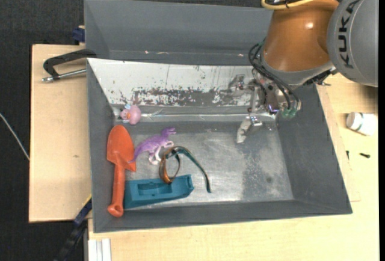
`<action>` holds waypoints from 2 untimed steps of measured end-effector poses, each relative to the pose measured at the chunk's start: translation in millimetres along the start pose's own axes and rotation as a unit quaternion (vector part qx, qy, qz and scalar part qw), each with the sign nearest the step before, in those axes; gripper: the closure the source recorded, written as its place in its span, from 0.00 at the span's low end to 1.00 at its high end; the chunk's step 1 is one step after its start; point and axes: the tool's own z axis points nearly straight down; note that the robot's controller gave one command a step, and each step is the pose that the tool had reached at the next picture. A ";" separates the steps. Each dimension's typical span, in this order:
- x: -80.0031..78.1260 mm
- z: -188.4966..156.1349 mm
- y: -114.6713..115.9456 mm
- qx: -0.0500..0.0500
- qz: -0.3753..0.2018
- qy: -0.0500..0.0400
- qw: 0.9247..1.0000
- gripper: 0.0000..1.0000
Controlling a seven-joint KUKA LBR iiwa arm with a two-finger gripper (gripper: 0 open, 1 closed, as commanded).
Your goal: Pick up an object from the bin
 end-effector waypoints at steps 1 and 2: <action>-5.2 5.7 3.7 0.002 -0.001 0.002 1.000 0.00; 9.1 53.9 29.7 0.000 -0.080 0.000 0.997 0.00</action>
Offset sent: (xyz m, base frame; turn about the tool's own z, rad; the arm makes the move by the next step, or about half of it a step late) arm -0.0318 0.0380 -0.1033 -0.2794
